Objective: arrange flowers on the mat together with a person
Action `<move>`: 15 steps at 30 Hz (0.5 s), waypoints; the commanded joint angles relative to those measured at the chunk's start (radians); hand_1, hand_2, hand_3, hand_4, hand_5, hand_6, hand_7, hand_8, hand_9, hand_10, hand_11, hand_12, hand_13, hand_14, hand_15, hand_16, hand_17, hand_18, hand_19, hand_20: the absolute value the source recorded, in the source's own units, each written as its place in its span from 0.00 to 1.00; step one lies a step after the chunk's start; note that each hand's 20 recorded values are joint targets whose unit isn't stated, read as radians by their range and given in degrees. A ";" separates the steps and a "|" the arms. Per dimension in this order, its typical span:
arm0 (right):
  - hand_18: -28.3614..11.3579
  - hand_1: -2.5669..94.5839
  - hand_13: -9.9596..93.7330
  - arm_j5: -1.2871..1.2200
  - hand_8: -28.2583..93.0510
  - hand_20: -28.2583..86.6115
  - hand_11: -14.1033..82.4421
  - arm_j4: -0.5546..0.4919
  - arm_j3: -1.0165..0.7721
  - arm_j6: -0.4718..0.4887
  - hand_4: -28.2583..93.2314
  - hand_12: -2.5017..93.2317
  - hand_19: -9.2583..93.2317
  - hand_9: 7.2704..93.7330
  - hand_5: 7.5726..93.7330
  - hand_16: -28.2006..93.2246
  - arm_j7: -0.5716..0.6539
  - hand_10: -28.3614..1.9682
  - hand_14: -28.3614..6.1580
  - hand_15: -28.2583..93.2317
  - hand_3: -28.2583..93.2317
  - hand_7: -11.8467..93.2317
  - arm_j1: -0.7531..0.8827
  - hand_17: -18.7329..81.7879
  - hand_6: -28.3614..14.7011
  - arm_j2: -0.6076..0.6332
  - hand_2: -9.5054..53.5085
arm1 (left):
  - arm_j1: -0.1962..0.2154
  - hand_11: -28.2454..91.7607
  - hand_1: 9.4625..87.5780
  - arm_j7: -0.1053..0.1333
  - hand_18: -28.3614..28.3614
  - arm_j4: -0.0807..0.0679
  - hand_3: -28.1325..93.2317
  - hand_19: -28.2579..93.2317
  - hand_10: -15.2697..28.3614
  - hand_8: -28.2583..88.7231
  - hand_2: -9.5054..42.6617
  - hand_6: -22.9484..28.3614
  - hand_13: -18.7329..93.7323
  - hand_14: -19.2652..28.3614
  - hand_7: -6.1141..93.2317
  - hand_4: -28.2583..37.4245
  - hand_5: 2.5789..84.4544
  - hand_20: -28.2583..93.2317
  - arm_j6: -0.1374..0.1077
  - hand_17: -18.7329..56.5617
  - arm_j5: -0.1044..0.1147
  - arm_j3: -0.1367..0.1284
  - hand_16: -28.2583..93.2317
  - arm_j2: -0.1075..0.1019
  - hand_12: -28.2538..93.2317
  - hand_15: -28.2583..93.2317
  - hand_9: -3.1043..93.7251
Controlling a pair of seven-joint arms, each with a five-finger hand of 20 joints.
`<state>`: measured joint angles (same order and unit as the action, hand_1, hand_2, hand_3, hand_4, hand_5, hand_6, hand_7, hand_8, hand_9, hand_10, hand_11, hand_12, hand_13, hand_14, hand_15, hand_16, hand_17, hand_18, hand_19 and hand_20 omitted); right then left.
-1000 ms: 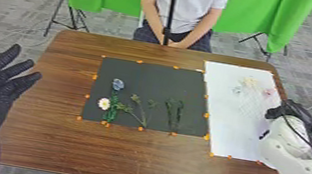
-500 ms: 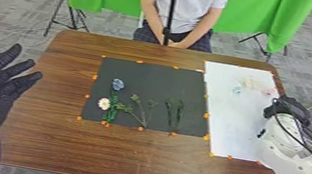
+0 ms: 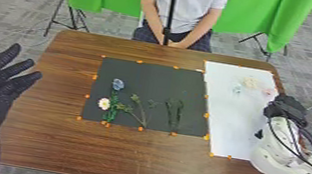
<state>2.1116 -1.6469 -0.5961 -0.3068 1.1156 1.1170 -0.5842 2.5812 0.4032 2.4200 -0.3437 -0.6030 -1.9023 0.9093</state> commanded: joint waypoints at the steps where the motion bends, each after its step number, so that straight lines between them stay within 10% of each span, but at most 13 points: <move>1: 0.29 0.61 0.91 0.113 0.23 0.23 0.28 -0.101 -0.032 -0.069 0.00 0.31 0.84 0.99 0.92 0.40 0.019 0.73 0.68 0.62 0.72 0.26 0.007 0.52 0.77 0.018 0.00 | 0.020 0.37 0.14 -0.005 0.82 0.001 0.85 0.55 0.69 0.17 0.32 0.53 0.36 0.88 0.15 0.02 0.34 0.38 0.014 0.13 -0.007 -0.013 0.19 0.022 0.33 0.60 0.34; 15: 0.29 0.60 0.91 0.138 0.23 0.23 0.29 -0.295 0.273 -0.130 0.00 0.31 0.86 1.00 0.92 0.40 -0.173 0.71 0.68 0.62 0.74 0.26 -0.340 0.52 0.77 -0.132 0.00 | 0.139 0.37 0.13 0.030 0.82 0.015 0.85 0.55 0.68 0.17 0.32 0.53 0.36 0.88 0.15 0.01 0.34 0.38 -0.006 0.13 0.017 -0.073 0.19 0.075 0.33 0.60 0.34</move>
<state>2.2651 -1.8926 -0.4689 -0.4036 1.0463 1.0012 -0.5723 2.6494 0.4253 2.4283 -0.3407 -0.5959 -1.9556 0.9382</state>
